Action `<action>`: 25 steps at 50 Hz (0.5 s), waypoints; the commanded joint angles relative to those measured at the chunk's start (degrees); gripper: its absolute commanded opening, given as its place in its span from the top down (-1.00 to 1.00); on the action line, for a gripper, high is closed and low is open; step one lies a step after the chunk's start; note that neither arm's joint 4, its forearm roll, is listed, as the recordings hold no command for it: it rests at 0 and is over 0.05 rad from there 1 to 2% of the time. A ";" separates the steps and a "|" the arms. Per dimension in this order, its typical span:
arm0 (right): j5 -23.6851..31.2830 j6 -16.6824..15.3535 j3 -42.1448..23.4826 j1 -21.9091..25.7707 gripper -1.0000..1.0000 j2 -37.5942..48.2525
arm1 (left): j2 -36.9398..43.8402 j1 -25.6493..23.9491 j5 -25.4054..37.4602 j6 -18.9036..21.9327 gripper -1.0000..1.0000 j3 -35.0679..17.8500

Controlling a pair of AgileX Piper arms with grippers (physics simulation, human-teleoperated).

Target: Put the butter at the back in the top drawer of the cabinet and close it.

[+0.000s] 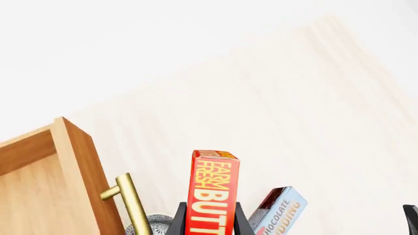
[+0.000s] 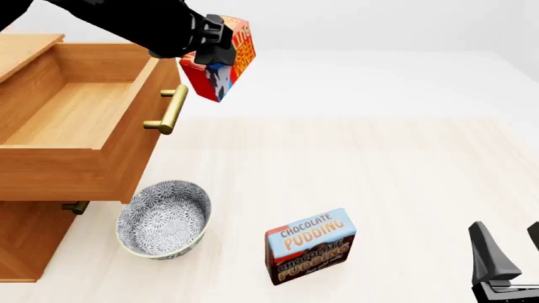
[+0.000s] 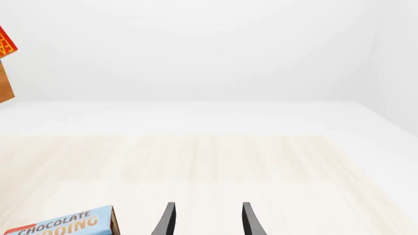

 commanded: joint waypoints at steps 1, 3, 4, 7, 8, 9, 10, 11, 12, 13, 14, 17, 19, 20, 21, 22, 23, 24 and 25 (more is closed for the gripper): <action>0.00 0.00 0.00 0.00 -1.00 0.00 | -2.61 2.36 0.23 1.99 1.00 0.11; 0.00 0.00 0.00 0.00 -1.00 0.00 | -3.14 2.83 0.40 2.18 1.00 0.12; 0.00 0.00 0.00 0.00 -1.00 0.00 | -3.30 3.08 0.46 2.33 1.00 0.11; 0.00 0.00 0.00 0.00 -1.00 0.00 | -3.68 3.73 0.95 2.61 1.00 -0.21; 0.00 0.00 0.00 0.00 -1.00 0.00 | -3.74 3.92 1.04 2.62 1.00 -0.29; 0.00 0.00 0.00 0.00 -1.00 0.00 | -3.85 4.15 1.06 2.74 1.00 -0.18; 0.00 0.00 0.00 0.00 -1.00 0.00 | -3.91 4.30 1.06 2.76 1.00 -0.16; 0.00 0.00 0.00 0.00 -1.00 0.00 | -4.14 4.54 1.13 2.75 1.00 0.00; 0.00 0.00 0.00 0.00 -1.00 0.00 | -4.31 4.59 1.12 2.72 1.00 0.08; 0.00 0.00 0.00 0.00 -1.00 0.00 | -4.55 4.74 1.07 2.63 1.00 0.39; 0.00 0.00 0.00 0.00 -1.00 0.00 | -4.77 4.99 1.02 2.71 1.00 0.71; 0.00 0.00 0.00 0.00 -1.00 0.00 | -5.24 5.48 1.06 2.72 1.00 1.11; 0.00 0.00 0.00 0.00 -1.00 0.00 | -5.54 5.86 1.38 2.80 1.00 0.96; 0.00 0.00 0.00 0.00 -1.00 0.00 | -5.69 6.07 1.54 2.89 1.00 0.86; 0.00 0.00 0.00 0.00 -1.00 0.00 | -5.84 6.24 1.76 2.88 1.00 0.66; 0.00 0.00 0.00 0.00 -1.00 0.00 | -5.93 6.35 1.84 2.90 1.00 0.69; 0.00 0.00 0.00 0.00 -1.00 0.00 | -6.24 6.76 1.96 2.98 1.00 0.83; 0.00 0.00 0.00 0.00 -1.00 0.00 | -6.36 6.97 2.06 3.07 1.00 0.86; 0.00 0.00 0.00 0.00 -1.00 0.00 | -6.48 7.12 2.23 3.15 1.00 0.82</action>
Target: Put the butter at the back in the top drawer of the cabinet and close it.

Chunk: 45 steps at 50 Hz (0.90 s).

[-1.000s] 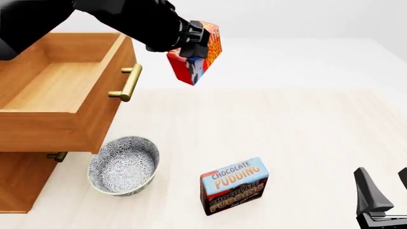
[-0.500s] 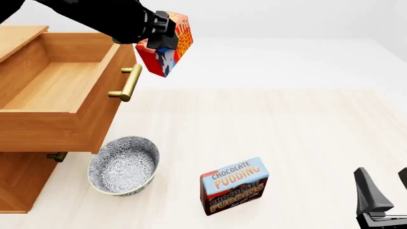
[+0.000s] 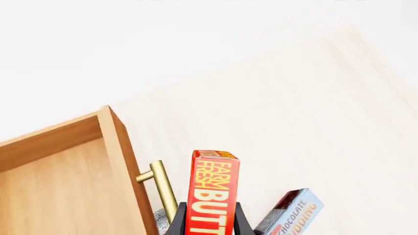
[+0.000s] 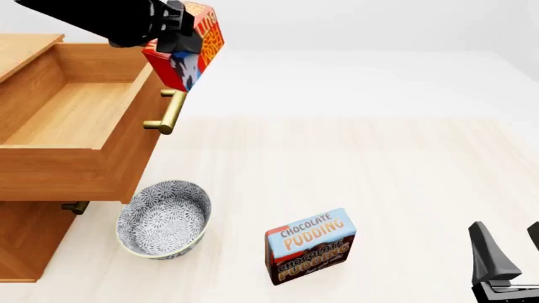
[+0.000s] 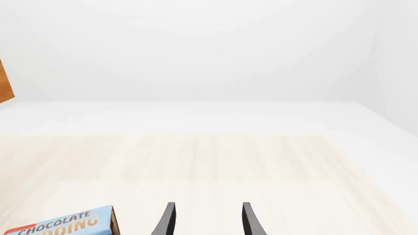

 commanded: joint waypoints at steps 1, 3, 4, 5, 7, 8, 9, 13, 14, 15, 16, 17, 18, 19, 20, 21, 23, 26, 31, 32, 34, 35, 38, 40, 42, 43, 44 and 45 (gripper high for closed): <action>0.00 0.00 0.00 0.00 -1.00 0.00 | -2.35 2.23 0.89 1.52 1.00 -0.55; 0.00 0.00 0.00 0.00 -1.00 0.00 | -2.59 2.66 1.21 1.66 1.00 -0.74; 0.00 0.00 0.00 0.00 -1.00 0.00 | -2.66 2.79 1.32 1.69 1.00 -0.76; 0.00 0.00 0.00 0.00 -1.00 0.00 | -2.75 2.98 1.42 1.73 1.00 -0.78; 0.00 0.00 0.00 0.00 -1.00 0.00 | -2.96 3.44 1.61 1.86 1.00 -0.74; 0.00 0.00 0.00 0.00 -1.00 0.00 | -3.06 3.62 1.68 1.91 1.00 -0.73; 0.00 0.00 0.00 0.00 -1.00 0.00 | -3.20 3.89 1.80 1.97 1.00 -0.75; 0.00 0.00 0.00 0.00 -1.00 0.00 | -3.51 4.69 2.19 1.86 1.00 -0.82; 0.00 0.00 0.00 0.00 -1.00 0.00 | -3.63 4.64 2.35 1.63 1.00 -0.92; 0.00 0.00 0.00 0.00 -1.00 0.00 | -3.76 4.86 2.41 1.73 1.00 -0.82; 0.00 0.00 0.00 0.00 -1.00 0.00 | -3.82 5.02 2.46 1.75 1.00 -0.80; 0.00 0.00 0.00 0.00 -1.00 0.00 | -3.89 5.20 2.53 1.78 1.00 -0.80; 0.00 0.00 0.00 0.00 -1.00 0.00 | -3.99 5.49 2.56 1.83 1.00 -0.74; 0.00 0.00 0.00 0.00 -1.00 0.00 | -4.09 5.72 2.58 1.81 1.00 -0.66; 0.00 0.00 0.00 0.00 -1.00 0.00 | -4.19 5.87 2.59 1.79 1.00 -0.53; 0.00 0.00 0.00 0.00 -1.00 0.00 | -4.37 6.12 2.57 1.80 1.00 -0.26; 0.00 0.00 0.00 0.00 -1.00 0.00 | -4.66 6.71 2.49 1.94 1.00 0.24; 0.00 0.00 0.00 0.00 -1.00 0.00 | -5.04 7.37 2.48 2.01 1.00 0.71; 0.00 0.00 0.00 0.00 -1.00 0.00 | -5.74 8.41 2.20 2.36 1.00 1.86; 0.00 0.00 0.00 0.00 -1.00 0.00 | -5.89 8.66 2.19 2.45 1.00 1.96; 0.00 0.00 0.00 0.00 -1.00 0.00 | -6.26 9.27 2.24 2.60 1.00 2.25; 0.00 0.00 0.00 0.00 -1.00 0.00 | -6.41 9.54 2.27 2.64 1.00 2.31; 0.00 0.00 0.00 0.00 -1.00 0.00 | -6.86 10.29 2.31 2.70 1.00 2.65; 0.00 0.00 0.00 0.00 -1.00 0.00 | -7.17 10.75 2.26 2.71 1.00 3.05; 0.00 0.00 0.00 0.00 -1.00 0.00 | -7.54 11.38 2.15 2.78 1.00 3.66; 0.00 0.00 0.00 0.00 -1.00 0.00 | -7.65 11.58 2.10 2.79 1.00 3.81; 0.00 0.00 0.00 0.00 -1.00 0.00 | -7.82 11.88 2.05 2.80 1.00 4.02; 0.00 0.00 0.00 0.00 -1.00 0.00 | -7.94 12.12 1.99 2.87 1.00 4.24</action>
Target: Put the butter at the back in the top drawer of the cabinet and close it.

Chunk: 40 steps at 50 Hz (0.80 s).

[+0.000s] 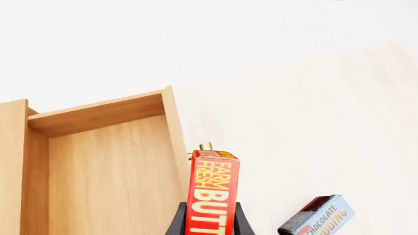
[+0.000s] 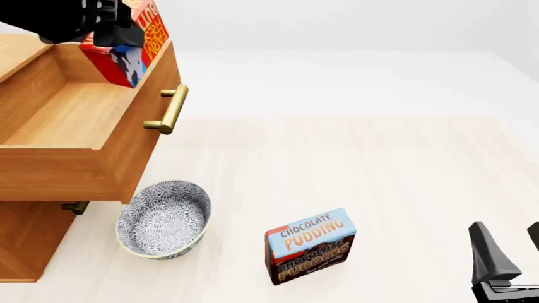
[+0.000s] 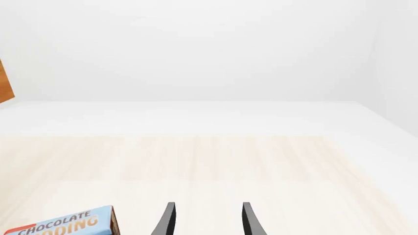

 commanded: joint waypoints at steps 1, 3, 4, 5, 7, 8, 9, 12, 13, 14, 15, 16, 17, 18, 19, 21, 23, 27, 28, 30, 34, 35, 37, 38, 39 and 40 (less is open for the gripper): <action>0.00 0.00 0.00 0.00 -1.00 0.00 | -2.07 2.64 -0.46 1.30 1.00 1.16; 0.00 0.00 0.00 0.00 -1.00 0.00 | -2.42 3.13 -0.65 1.13 1.00 1.75; 0.00 0.00 0.00 0.00 -1.00 0.00 | -2.54 3.30 -0.79 1.06 1.00 2.06; 0.00 0.00 0.00 0.00 -1.00 0.00 | -2.54 3.30 -0.79 1.06 1.00 2.06; 0.00 0.00 0.00 0.00 -1.00 0.00 | -2.70 3.64 -0.90 0.97 1.00 2.41; 0.00 0.00 0.00 0.00 -1.00 0.00 | -2.93 4.19 -1.12 0.87 1.00 2.89; 0.00 0.00 0.00 0.00 -1.00 0.00 | -3.10 4.51 -1.28 0.82 1.00 3.34; 0.00 0.00 0.00 0.00 -1.00 0.00 | -3.55 5.06 -1.52 0.71 1.00 4.19; 0.00 0.00 0.00 0.00 -1.00 0.00 | -3.55 5.06 -1.52 0.71 1.00 4.20; 0.00 0.00 0.00 0.00 -1.00 0.00 | -3.83 5.41 -1.58 0.68 1.00 4.56; 0.00 0.00 0.00 0.00 -1.00 0.00 | -4.01 5.51 -1.65 0.55 1.00 4.82; 0.00 0.00 0.00 0.00 -1.00 0.00 | -4.14 5.61 -1.76 0.50 1.00 5.07; 0.00 0.00 0.00 0.00 -1.00 0.00 | -4.28 5.78 -1.87 0.52 1.00 5.39; 0.00 0.00 0.00 0.00 -1.00 0.00 | -4.56 6.04 -2.04 0.35 1.00 5.86; 0.00 0.00 0.00 0.00 -1.00 0.00 | -4.74 6.15 -2.11 0.32 1.00 6.18; 0.00 0.00 0.00 0.00 -1.00 0.00 | -4.79 6.12 -2.11 0.19 1.00 6.26; 0.00 0.00 0.00 0.00 -1.00 0.00 | -4.92 6.48 -2.09 0.29 1.00 6.50; 0.00 0.00 0.00 0.00 -1.00 0.00 | -5.39 6.91 -2.35 0.20 1.00 7.34; 0.00 0.00 0.00 0.00 -1.00 0.00 | -5.53 7.06 -2.51 0.08 1.00 7.68; 0.00 0.00 0.00 0.00 -1.00 0.00 | -5.63 7.11 -2.81 -0.12 1.00 8.18; 0.00 0.00 0.00 0.00 -1.00 0.00 | -5.77 7.24 -3.46 -0.52 1.00 9.00; 0.00 0.00 0.00 0.00 -1.00 0.00 | -5.79 7.32 -3.56 -0.62 1.00 9.11; 0.00 0.00 0.00 0.00 -1.00 0.00 | -5.98 7.65 -3.71 -0.72 1.00 9.31; 0.00 0.00 0.00 0.00 -1.00 0.00 | -6.09 7.69 -3.67 -0.92 1.00 9.30; 0.00 0.00 0.00 0.00 -1.00 0.00 | -6.23 7.81 -3.67 -1.06 1.00 9.45; 0.00 0.00 0.00 0.00 -1.00 0.00 | -6.31 8.02 -3.76 -1.02 1.00 9.73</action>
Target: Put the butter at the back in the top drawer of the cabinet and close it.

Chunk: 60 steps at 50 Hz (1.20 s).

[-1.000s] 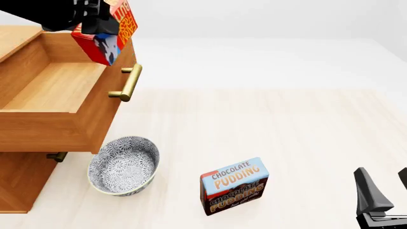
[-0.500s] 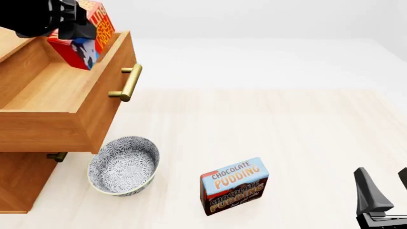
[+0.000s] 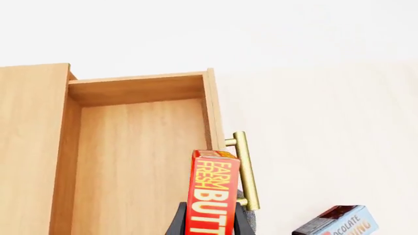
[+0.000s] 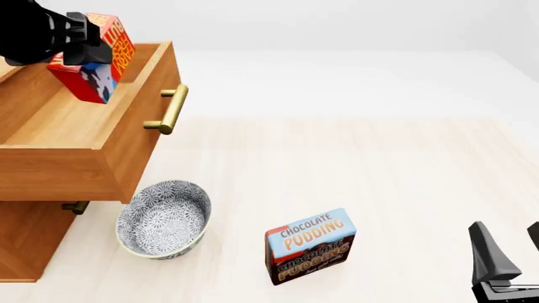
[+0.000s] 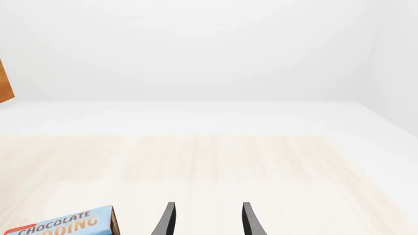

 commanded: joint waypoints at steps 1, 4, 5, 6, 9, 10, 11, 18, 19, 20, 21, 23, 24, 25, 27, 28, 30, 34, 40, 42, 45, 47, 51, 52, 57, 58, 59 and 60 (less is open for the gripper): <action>0.00 0.00 0.00 0.00 -1.00 0.00 | -1.49 1.30 -1.26 0.15 1.00 1.43; 0.00 0.00 0.00 0.00 -1.00 0.00 | -1.61 1.64 -1.60 -0.01 1.00 1.88; 0.00 0.00 0.00 0.00 -1.00 0.00 | -1.63 1.73 -1.66 -0.06 1.00 1.94; 0.00 0.00 0.00 0.00 -1.00 0.00 | -1.64 1.76 -1.69 -0.17 1.00 1.96; 0.00 0.00 0.00 0.00 -1.00 0.00 | -1.79 2.28 -1.40 -0.22 1.00 1.65; 0.00 0.00 0.00 0.00 -1.00 0.00 | -2.04 2.61 -1.24 -0.27 1.00 1.55; 0.00 0.00 0.00 0.00 -1.00 0.00 | -2.04 2.61 -1.23 -0.27 1.00 1.55; 0.00 0.00 0.00 0.00 -1.00 0.00 | -3.42 3.88 -1.85 -0.62 1.00 3.59; 0.00 0.00 0.00 0.00 -1.00 0.00 | -3.62 3.95 -2.21 -0.64 1.00 4.35; 0.00 0.00 0.00 0.00 -1.00 0.00 | -3.75 3.95 -2.34 -0.80 1.00 4.65; 0.00 0.00 0.00 0.00 -1.00 0.00 | -3.95 4.16 -2.39 -0.90 1.00 4.86; 0.00 0.00 0.00 0.00 -1.00 0.00 | -4.13 4.36 -2.34 -0.92 1.00 5.01; 0.00 0.00 0.00 0.00 -1.00 0.00 | -4.25 4.60 -2.37 -0.87 1.00 5.08; 0.00 0.00 0.00 0.00 -1.00 0.00 | -4.23 4.69 -2.38 -0.87 1.00 5.07; 0.00 0.00 0.00 0.00 -1.00 0.00 | -4.09 4.83 -2.42 -0.88 1.00 4.89; 0.00 0.00 0.00 0.00 -1.00 0.00 | -4.01 4.96 -2.47 -0.86 1.00 4.86; 0.00 0.00 0.00 0.00 -1.00 0.00 | -3.78 5.11 -2.76 -0.79 1.00 5.07; 0.00 0.00 0.00 0.00 -1.00 0.00 | -3.35 5.56 -3.19 -0.62 1.00 5.11; 0.00 0.00 0.00 0.00 -1.00 0.00 | -2.34 6.62 -3.81 -0.04 1.00 4.85; 0.00 0.00 0.00 0.00 -1.00 0.00 | -2.01 6.80 -3.96 0.09 1.00 4.83; 0.00 0.00 0.00 0.00 -1.00 0.00 | -1.25 7.32 -4.17 1.01 1.00 4.67; 0.00 0.00 0.00 0.00 -1.00 0.00 | -0.30 7.63 -4.11 1.94 1.00 4.10; 0.00 0.00 0.00 0.00 -1.00 0.00 | 0.55 7.92 -3.85 2.51 1.00 3.06; 0.00 0.00 0.00 0.00 -1.00 0.00 | 0.78 7.92 -3.85 2.54 1.00 2.85; 0.00 0.00 0.00 0.00 -1.00 0.00 | 2.24 8.36 -4.45 3.07 1.00 2.54; 0.00 0.00 0.00 0.00 -1.00 0.00 | 2.24 8.36 -4.45 3.07 1.00 2.54; 0.00 0.00 0.00 0.00 -1.00 0.00 | 3.04 6.98 -4.45 1.51 1.00 2.25; 0.00 0.00 0.00 0.00 -1.00 0.00 | 3.32 6.79 -4.42 1.02 1.00 1.83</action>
